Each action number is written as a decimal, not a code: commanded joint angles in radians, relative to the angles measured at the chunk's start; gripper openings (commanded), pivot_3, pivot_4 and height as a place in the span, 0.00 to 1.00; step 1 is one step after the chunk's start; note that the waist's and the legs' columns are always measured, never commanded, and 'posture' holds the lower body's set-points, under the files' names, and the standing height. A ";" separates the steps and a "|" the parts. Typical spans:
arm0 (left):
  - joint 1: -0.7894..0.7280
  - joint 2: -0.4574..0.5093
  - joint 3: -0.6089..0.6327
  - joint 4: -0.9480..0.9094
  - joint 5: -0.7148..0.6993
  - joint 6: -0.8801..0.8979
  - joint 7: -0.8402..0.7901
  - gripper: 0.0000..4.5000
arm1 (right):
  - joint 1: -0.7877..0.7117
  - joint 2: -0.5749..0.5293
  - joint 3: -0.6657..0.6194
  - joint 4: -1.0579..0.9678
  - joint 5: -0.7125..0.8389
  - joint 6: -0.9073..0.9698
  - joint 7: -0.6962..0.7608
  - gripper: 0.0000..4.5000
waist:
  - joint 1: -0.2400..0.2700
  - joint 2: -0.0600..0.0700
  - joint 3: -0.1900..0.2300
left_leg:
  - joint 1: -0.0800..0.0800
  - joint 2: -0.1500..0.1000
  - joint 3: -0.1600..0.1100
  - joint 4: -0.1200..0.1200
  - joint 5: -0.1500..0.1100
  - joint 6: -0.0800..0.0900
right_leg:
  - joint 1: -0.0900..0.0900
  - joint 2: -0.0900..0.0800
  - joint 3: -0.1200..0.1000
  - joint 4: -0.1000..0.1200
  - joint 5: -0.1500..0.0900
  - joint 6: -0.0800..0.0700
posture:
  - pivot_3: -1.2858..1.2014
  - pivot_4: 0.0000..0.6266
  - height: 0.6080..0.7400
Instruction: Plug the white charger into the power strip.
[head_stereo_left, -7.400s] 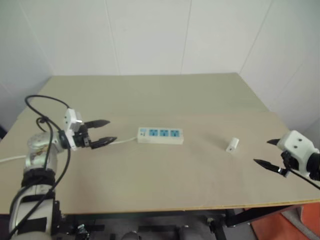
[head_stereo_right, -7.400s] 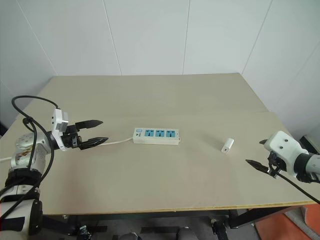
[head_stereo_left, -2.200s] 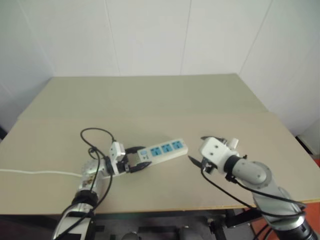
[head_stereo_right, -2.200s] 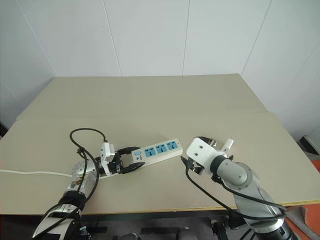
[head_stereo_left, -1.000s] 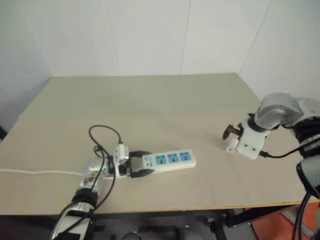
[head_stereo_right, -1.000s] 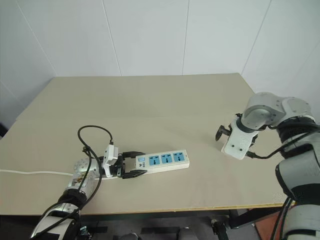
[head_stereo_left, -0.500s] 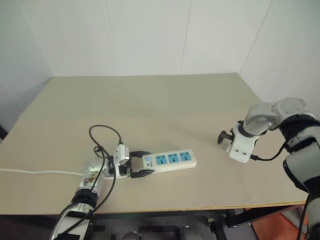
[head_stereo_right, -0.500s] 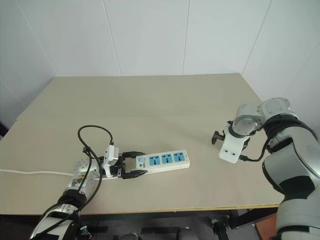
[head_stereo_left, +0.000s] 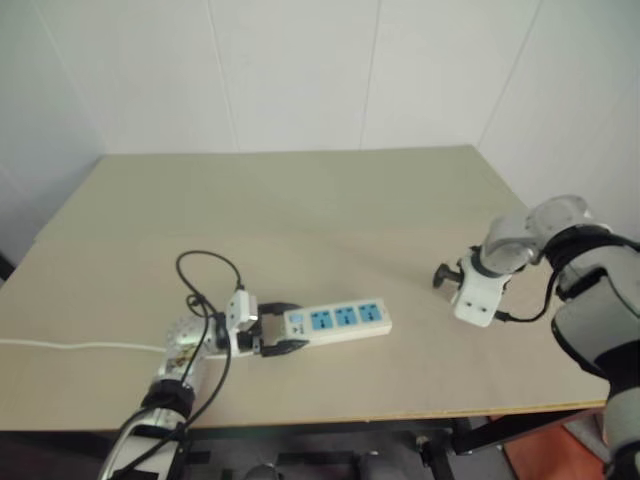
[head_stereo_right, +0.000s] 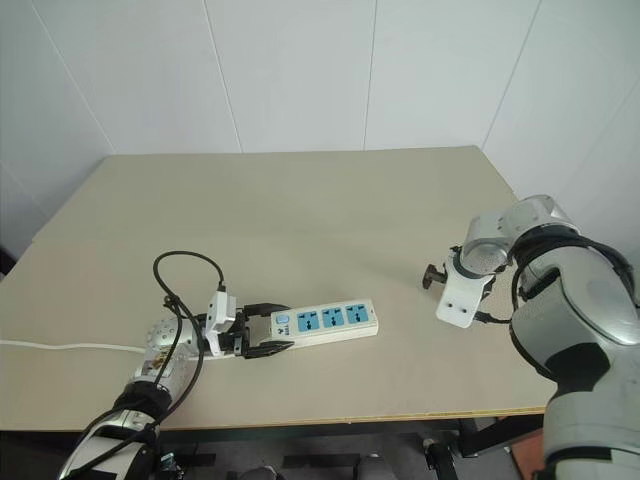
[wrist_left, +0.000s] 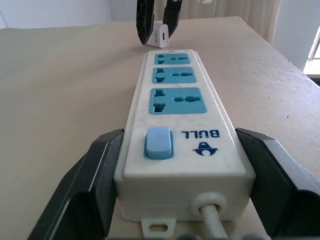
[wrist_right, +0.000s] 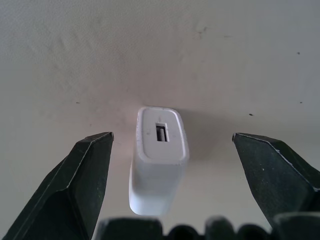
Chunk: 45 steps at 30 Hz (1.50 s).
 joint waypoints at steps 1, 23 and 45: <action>0.024 0.013 -0.024 -0.002 0.037 -0.002 0.010 0.72 | -0.035 0.001 0.023 0.010 -0.032 0.021 -0.054 0.87 | -0.003 0.000 0.000 | 0.000 0.000 0.000 0.000 0.000 0.000 | 0.000 0.000 0.000 0.000 0.000 0.000 | 0.52 0.24 1.00; 0.022 0.010 -0.039 -0.009 0.046 -0.002 0.022 0.72 | 0.008 -0.008 -0.367 0.163 0.481 0.086 0.334 0.25 | -0.010 0.001 0.000 | 0.001 0.000 -0.001 0.000 0.000 0.000 | 0.003 0.000 0.000 0.000 0.000 0.000 | 0.52 0.24 1.00; -0.070 0.056 -0.049 0.117 0.037 -0.022 -0.101 0.72 | 0.612 0.246 -0.993 -0.860 1.680 1.256 0.882 0.25 | 0.000 0.001 0.000 | 0.009 0.001 -0.005 -0.001 0.000 0.001 | 0.014 0.001 -0.004 -0.004 0.000 0.000 | 0.52 0.24 1.00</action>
